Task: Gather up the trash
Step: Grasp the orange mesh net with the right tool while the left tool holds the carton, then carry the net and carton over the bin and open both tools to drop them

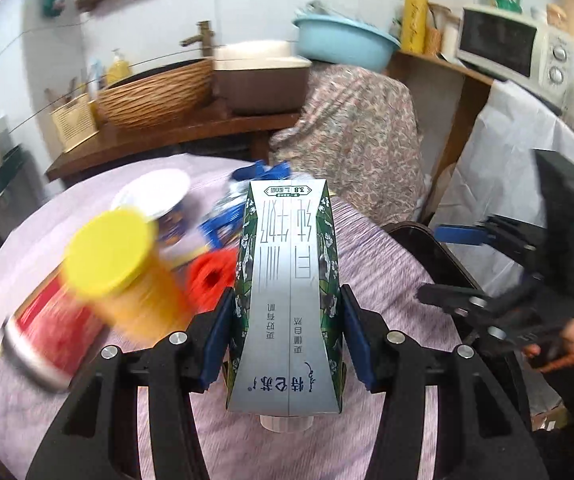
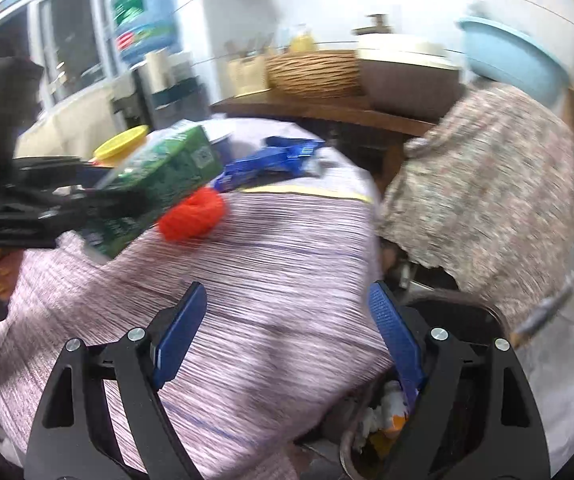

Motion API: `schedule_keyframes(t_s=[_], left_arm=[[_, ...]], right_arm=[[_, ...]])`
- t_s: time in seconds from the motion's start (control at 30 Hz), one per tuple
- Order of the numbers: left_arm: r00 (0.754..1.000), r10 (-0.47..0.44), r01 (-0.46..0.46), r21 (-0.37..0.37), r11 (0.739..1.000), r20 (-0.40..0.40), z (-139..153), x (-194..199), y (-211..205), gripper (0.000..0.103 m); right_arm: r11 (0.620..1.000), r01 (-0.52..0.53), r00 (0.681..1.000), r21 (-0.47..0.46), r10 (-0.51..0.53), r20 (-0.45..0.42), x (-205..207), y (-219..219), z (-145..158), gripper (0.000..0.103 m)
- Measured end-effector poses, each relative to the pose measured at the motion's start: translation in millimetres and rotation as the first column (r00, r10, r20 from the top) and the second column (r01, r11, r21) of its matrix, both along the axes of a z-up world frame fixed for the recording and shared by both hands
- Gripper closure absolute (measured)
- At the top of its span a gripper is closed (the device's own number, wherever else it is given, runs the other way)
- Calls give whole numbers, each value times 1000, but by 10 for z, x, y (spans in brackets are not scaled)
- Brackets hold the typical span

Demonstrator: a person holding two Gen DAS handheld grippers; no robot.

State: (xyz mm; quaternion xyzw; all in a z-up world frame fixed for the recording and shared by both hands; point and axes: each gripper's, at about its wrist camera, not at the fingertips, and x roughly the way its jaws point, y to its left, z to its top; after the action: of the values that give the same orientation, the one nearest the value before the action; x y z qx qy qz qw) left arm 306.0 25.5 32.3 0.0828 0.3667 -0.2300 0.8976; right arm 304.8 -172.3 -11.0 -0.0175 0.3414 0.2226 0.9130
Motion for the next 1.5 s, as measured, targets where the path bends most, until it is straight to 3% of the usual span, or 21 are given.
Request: schedule_keyframes(t_s=[0.17, 0.33, 0.53, 0.73, 0.9, 0.97, 1.03, 1.5], left_arm=[[997, 82, -82, -54, 995, -4, 44, -326, 414, 52], [988, 152, -152, -53, 987, -4, -4, -457, 686, 52], [979, 205, -206, -84, 975, -20, -68, -516, 904, 52], [976, 217, -219, -104, 970, -27, -112, -567, 940, 52], [975, 219, -221, -124, 967, -30, -131, -594, 936, 52], [975, 219, -221, -125, 967, -29, -138, -597, 924, 52], [976, 215, -218, -126, 968, -32, -146, -601, 893, 52], [984, 177, -180, -142, 973, -35, -154, -657, 580, 52]], right_arm=[[994, -109, 993, -15, 108, -45, 186, 453, -33, 21], [981, -183, 980, -58, 178, -87, 419, 872, -56, 21], [956, -246, 969, -162, 238, -65, 554, 1294, -65, 21], [935, -250, 968, -254, 241, -65, 677, 1551, -167, 50], [931, -230, 973, -283, 225, -49, 648, 1523, -238, 67], [935, -229, 973, -272, 227, -40, 618, 1483, -206, 79], [939, -226, 974, -258, 226, -27, 563, 1416, -154, 83], [980, -166, 985, -112, 170, 33, 93, 710, 73, 84]])
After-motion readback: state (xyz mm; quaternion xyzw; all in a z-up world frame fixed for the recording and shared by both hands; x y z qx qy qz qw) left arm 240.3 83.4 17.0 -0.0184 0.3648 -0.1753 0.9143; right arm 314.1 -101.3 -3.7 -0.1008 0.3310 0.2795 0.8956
